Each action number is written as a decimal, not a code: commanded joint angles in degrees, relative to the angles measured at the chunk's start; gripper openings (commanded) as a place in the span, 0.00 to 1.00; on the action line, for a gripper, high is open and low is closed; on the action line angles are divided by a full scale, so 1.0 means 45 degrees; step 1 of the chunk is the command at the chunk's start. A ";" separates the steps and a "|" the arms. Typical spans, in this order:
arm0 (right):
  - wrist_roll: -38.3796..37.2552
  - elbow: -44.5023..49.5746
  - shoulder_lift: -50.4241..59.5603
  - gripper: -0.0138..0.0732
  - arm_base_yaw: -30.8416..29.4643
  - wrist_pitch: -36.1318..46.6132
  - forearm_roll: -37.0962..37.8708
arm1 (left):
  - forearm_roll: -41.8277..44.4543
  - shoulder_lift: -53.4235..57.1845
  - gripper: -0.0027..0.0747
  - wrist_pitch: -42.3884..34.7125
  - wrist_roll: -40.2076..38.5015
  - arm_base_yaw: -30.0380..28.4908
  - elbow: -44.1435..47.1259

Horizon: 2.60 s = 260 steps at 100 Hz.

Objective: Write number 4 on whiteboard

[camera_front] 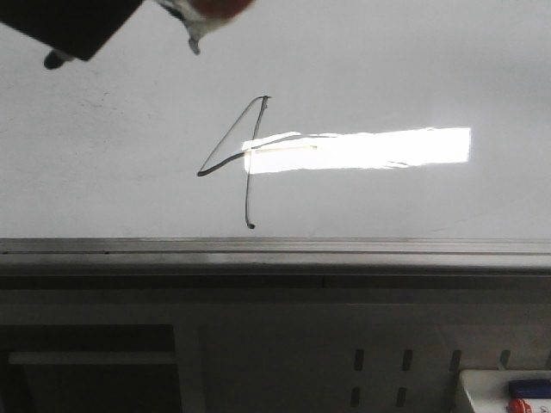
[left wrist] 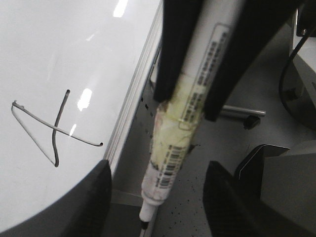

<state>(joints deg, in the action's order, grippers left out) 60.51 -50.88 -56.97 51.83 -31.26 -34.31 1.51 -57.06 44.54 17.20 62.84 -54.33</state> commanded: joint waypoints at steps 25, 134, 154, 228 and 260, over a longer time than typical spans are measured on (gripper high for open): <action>0.1722 -0.1358 0.0283 0.10 0.0221 -0.1122 -0.0187 | -0.0262 0.0087 0.44 -0.0903 0.0036 0.0096 -0.0474; 0.1426 -0.1358 0.0315 0.58 0.0778 0.0120 -0.0164 | -0.1010 -0.0078 0.01 -0.1450 -0.0316 0.0096 -0.0474; 0.0259 -0.1358 0.1573 0.68 -0.1333 0.0543 -0.0164 | 0.0579 -0.0052 0.01 -0.2289 -0.3378 -0.0430 0.0267; -0.1590 0.1027 0.4174 0.08 -0.4971 0.0537 -0.0318 | 0.2144 -0.2793 0.01 -1.0315 -1.0123 -0.4996 0.3145; -0.1590 0.1027 0.4174 0.08 -0.4971 0.0537 -0.0318 | 0.1568 -0.4222 0.01 -1.0733 -1.0123 -0.5212 0.3145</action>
<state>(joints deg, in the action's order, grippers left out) 53.53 -44.63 -38.28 29.79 -32.51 -34.30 9.25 -75.48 -1.35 -27.98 39.65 -38.83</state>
